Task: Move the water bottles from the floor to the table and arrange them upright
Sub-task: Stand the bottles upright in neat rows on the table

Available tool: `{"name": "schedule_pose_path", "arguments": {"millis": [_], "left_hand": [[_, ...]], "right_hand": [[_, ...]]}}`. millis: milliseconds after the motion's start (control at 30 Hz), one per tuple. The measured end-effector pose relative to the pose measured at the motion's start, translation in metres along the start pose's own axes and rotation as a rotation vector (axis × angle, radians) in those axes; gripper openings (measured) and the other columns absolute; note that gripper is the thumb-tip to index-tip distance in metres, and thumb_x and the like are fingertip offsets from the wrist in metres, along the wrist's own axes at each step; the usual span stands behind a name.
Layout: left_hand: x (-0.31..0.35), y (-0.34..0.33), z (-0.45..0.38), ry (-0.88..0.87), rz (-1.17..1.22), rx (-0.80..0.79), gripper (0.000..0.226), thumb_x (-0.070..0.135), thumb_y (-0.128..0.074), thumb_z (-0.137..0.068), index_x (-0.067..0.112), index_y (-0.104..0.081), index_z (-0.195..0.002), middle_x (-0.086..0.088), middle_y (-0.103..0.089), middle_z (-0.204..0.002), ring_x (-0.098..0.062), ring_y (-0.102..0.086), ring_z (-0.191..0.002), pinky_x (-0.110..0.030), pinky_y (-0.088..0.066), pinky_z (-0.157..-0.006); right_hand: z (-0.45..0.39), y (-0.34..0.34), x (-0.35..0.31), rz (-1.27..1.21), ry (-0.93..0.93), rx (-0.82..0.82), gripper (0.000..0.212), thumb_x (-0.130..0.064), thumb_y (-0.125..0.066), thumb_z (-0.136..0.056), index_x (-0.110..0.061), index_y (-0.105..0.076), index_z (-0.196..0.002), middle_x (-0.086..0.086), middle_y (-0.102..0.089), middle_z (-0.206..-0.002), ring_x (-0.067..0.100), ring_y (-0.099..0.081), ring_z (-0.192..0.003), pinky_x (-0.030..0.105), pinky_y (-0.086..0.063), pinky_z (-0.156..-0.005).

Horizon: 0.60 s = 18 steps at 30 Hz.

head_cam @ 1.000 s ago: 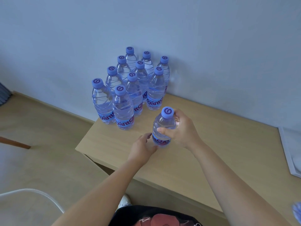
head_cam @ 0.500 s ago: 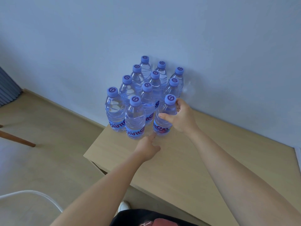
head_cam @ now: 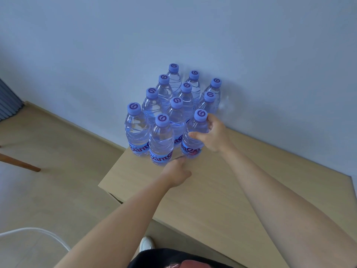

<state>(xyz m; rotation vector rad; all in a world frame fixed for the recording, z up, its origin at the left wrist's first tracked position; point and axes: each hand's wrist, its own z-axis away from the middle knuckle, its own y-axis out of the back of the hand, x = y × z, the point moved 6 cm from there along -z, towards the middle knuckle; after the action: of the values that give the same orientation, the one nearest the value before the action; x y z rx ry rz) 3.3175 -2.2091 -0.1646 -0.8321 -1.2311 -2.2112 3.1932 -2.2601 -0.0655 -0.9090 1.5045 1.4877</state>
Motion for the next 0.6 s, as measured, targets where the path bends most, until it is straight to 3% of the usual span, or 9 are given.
{"name": "schedule_pose_path", "arguments": {"millis": [100,233,400,600], "left_hand": [[0.0026,-0.0013,-0.0027,-0.009,-0.032,-0.007,0.063,0.022,-0.056,-0.086,0.016,-0.03,-0.143,-0.006,-0.041,-0.143,-0.024,-0.042,-0.126,-0.02,-0.031,-0.085],[0.0027,-0.0021,-0.0042,-0.009,-0.049,-0.01,0.064,0.023,-0.056,-0.086,0.017,-0.029,-0.144,-0.006,-0.041,-0.142,-0.024,-0.042,-0.125,-0.023,-0.035,-0.087],[0.0052,-0.0023,-0.0033,-0.038,-0.068,-0.016,0.066,0.022,-0.054,-0.087,0.018,-0.024,-0.146,0.003,-0.022,-0.154,-0.022,-0.032,-0.136,-0.024,-0.031,-0.101],[0.0067,-0.0035,-0.0014,-0.035,-0.078,-0.023,0.066,0.021,-0.053,-0.088,0.017,-0.023,-0.146,0.002,-0.019,-0.155,-0.021,-0.029,-0.138,-0.025,-0.029,-0.103]], "right_hand": [[-0.0014,0.0007,0.0012,-0.034,-0.013,0.001,0.055,-0.029,-0.08,-0.055,-0.028,-0.059,-0.106,0.006,-0.06,-0.119,0.023,-0.058,-0.11,0.044,-0.046,-0.098],[-0.0034,0.0068,0.0025,-0.029,0.006,0.026,0.041,-0.02,-0.083,-0.062,-0.041,-0.059,-0.088,0.002,-0.063,-0.114,0.012,-0.059,-0.098,0.027,-0.046,-0.088],[-0.0061,0.0036,0.0072,-0.019,-0.017,-0.04,0.053,-0.017,-0.081,-0.067,-0.026,-0.057,-0.114,0.005,-0.057,-0.124,0.02,-0.056,-0.111,0.035,-0.043,-0.1],[-0.0086,0.0065,0.0065,0.106,0.051,-0.037,0.046,-0.025,-0.078,-0.07,-0.035,-0.05,-0.106,-0.007,-0.041,-0.108,0.014,-0.051,-0.105,0.031,-0.042,-0.097]]}}
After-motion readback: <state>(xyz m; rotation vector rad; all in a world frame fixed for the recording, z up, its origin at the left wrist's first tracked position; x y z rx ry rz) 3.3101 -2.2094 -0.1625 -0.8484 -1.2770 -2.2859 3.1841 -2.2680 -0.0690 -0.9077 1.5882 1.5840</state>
